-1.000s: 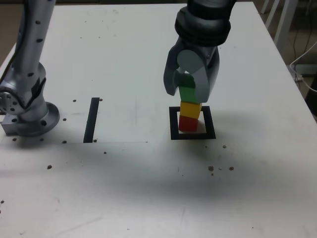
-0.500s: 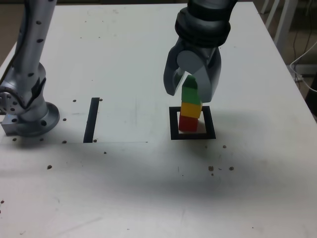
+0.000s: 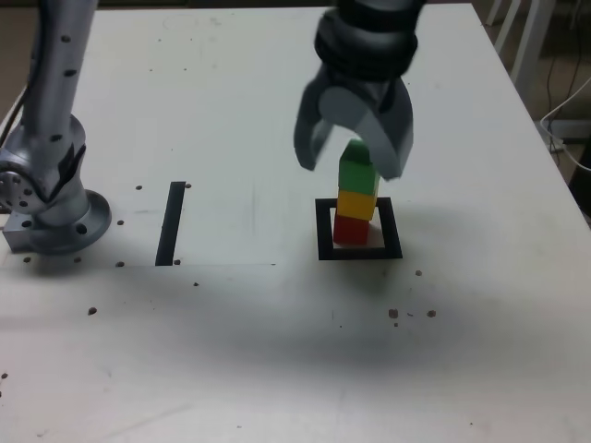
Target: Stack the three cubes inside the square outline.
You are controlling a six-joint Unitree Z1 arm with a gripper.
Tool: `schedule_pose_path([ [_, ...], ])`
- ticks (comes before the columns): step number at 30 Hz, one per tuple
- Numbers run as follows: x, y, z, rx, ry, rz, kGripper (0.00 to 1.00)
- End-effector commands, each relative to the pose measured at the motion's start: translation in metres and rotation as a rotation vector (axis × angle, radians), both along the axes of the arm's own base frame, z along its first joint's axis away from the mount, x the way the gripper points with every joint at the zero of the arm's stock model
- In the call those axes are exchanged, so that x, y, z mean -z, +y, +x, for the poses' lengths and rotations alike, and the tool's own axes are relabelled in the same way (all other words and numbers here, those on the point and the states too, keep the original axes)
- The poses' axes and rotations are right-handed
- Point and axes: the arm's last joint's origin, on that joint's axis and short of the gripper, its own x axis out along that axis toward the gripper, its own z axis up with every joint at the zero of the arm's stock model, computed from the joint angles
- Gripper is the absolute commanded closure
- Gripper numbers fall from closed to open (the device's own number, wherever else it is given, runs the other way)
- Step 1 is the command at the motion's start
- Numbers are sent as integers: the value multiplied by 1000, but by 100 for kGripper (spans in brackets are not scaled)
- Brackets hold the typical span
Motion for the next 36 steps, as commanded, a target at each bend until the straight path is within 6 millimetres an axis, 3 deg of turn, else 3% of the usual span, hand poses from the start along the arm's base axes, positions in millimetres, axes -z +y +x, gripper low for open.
schedule_pose_path([
  [1,-14,4,-16,-23,-17,26,5],
  [7,-37,14,-58,-109,-62,73,3],
  [15,-37,22,-111,-193,-47,67,1],
  [22,-22,27,-155,-228,-24,73,0],
  [28,3,30,-187,-266,6,69,0],
  [36,30,33,-212,-308,18,24,1],
])
